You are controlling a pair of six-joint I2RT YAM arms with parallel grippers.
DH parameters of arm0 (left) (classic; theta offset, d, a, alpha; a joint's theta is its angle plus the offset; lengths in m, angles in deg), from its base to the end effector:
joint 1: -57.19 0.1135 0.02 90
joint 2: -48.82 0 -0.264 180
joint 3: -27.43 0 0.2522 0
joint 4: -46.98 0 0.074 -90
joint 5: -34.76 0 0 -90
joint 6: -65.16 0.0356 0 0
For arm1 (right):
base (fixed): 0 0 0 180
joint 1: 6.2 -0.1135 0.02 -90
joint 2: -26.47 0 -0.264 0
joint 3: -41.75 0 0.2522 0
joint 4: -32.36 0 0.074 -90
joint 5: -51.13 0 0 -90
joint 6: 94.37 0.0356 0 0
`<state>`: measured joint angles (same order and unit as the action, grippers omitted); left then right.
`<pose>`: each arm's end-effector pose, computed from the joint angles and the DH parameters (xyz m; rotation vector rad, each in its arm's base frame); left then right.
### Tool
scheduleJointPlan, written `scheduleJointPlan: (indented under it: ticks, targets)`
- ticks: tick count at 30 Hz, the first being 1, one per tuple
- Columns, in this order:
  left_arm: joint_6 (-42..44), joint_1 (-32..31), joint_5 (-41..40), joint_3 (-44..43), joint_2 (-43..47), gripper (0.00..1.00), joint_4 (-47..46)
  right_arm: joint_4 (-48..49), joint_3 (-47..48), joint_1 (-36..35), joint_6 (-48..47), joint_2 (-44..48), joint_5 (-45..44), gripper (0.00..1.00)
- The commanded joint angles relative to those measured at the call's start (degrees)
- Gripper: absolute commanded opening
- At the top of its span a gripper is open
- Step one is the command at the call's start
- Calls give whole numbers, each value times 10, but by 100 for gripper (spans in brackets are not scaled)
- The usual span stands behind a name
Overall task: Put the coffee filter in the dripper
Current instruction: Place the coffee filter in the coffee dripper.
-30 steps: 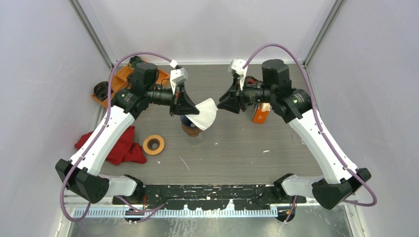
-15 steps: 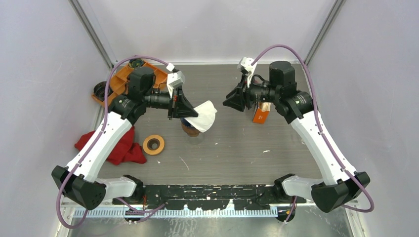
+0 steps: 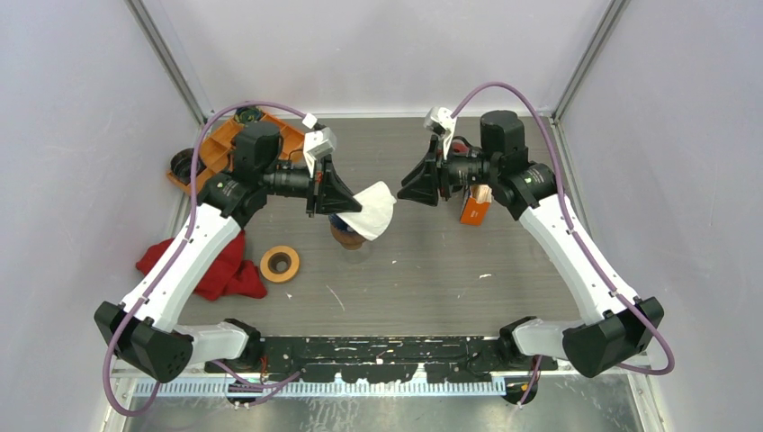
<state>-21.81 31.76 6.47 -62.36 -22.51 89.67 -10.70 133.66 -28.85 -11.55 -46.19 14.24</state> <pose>0.2192 -0.1389 0.4062 1.1452 1.6145 -1.3140 0.2351 0.1290 0.4101 -1.0680 1.6473 1.0882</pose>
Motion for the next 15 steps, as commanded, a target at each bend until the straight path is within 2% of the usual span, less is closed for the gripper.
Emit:
scheduleJointPlan:
  ticks: [1, 15]
  targets:
    - [-7, 1, 13, -1, 15, 0, -33, 42, 9, -7, 11, 5, 37, 45]
    - [-12, 0, 12, 0, 13, 0, -36, 48, 10, -13, 16, 8, 64, 45]
